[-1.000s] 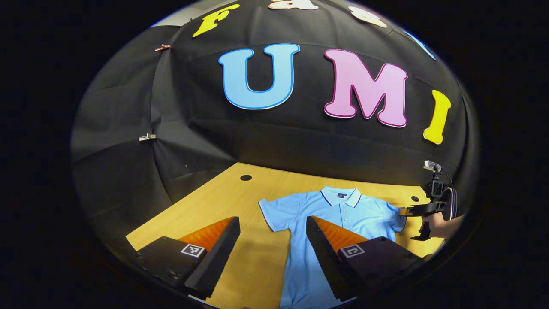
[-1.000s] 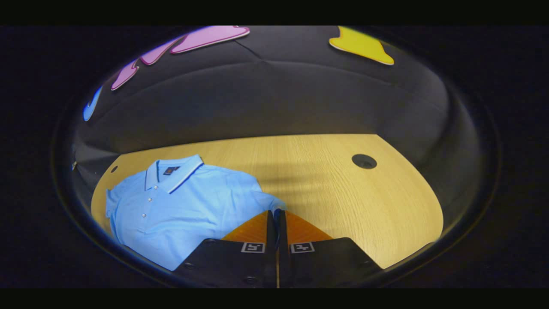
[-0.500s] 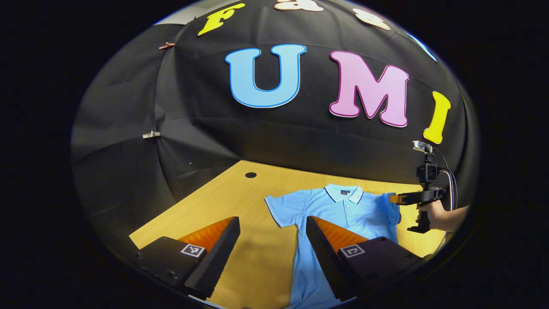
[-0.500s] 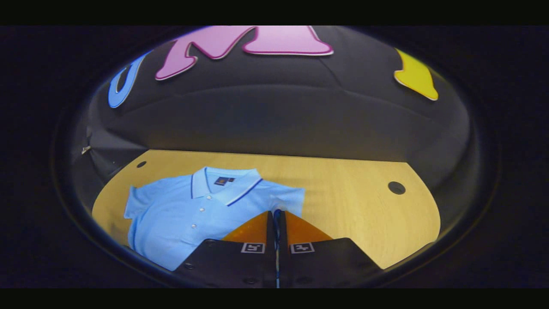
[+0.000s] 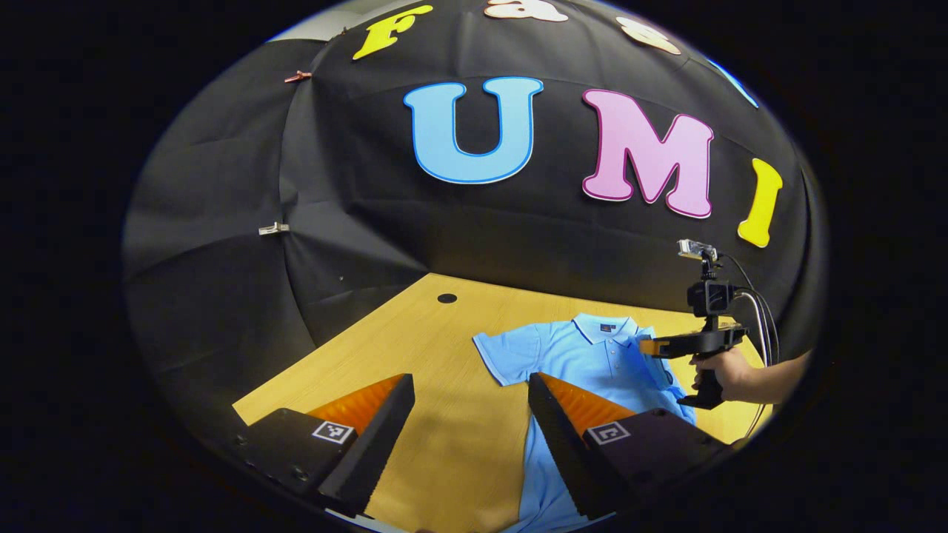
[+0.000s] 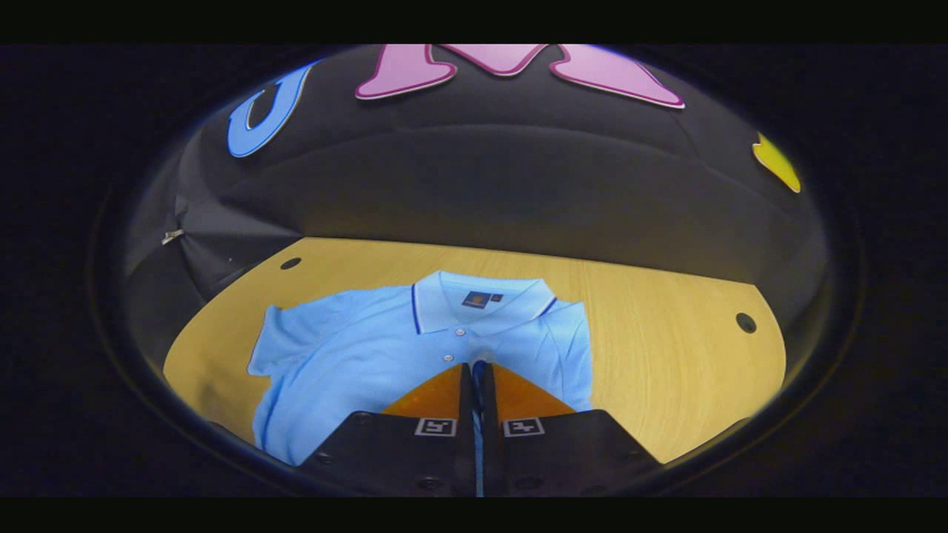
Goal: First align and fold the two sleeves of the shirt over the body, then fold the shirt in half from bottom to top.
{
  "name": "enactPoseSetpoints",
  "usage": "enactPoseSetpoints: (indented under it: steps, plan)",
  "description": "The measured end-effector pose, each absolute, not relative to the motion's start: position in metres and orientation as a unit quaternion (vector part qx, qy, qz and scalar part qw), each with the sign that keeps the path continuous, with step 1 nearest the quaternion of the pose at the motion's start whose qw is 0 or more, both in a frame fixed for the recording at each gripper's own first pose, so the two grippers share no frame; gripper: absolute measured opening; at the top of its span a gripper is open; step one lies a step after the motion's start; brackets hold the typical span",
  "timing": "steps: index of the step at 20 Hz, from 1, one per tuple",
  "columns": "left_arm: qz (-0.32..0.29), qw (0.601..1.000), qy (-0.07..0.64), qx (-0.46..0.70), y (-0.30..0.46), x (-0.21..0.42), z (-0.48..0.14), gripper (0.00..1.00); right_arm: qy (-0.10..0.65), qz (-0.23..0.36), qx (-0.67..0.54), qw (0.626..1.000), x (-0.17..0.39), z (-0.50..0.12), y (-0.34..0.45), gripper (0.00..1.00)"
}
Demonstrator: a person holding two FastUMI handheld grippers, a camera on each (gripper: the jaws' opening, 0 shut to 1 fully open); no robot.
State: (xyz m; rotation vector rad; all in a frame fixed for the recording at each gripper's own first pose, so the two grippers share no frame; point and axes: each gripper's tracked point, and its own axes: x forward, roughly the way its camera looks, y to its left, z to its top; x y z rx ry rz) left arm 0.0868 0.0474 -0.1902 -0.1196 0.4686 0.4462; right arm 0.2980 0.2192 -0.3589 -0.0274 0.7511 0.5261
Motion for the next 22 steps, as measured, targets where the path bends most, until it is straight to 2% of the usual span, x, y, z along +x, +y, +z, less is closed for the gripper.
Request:
enactPoseSetpoints:
  steps: [2, 3, 4, 7, 8, 9, 17, 22]
  plan:
    - [0.222, 0.948, 0.220, -0.067, 0.050, 0.100, -0.189, 0.98, 0.367, 0.275, -0.008, 0.888, 0.288, -0.363, 0.232, 0.14]
    - [0.220, 0.949, 0.216, -0.068, 0.050, 0.109, -0.190, 0.98, 0.366, 0.285, -0.007, 0.886, 0.283, -0.361, 0.235, 0.34]
    - [0.216, 0.951, 0.212, -0.067, 0.052, 0.119, -0.191, 0.99, 0.361, 0.290, -0.010, 0.886, 0.280, -0.358, 0.236, 0.36]
    - [0.188, 0.957, 0.210, -0.063, 0.058, 0.154, -0.205, 0.99, 0.343, 0.293, -0.010, 0.892, 0.273, -0.341, 0.227, 0.99]
    - [0.179, 0.958, 0.216, -0.059, 0.060, 0.167, -0.214, 0.99, 0.339, 0.292, -0.008, 0.894, 0.271, -0.336, 0.221, 0.92]
    - [0.175, 0.958, 0.221, -0.053, 0.068, 0.180, -0.224, 0.99, 0.338, 0.289, -0.008, 0.896, 0.267, -0.332, 0.213, 0.98]
    - [0.120, 0.954, 0.272, -0.047, 0.100, 0.291, -0.330, 0.99, 0.297, 0.244, -0.048, 0.922, 0.239, -0.306, 0.120, 0.98]
    - [0.138, 0.932, 0.329, -0.065, 0.129, 0.338, -0.400, 0.99, 0.297, 0.225, -0.010, 0.928, 0.216, -0.302, 0.084, 0.98]
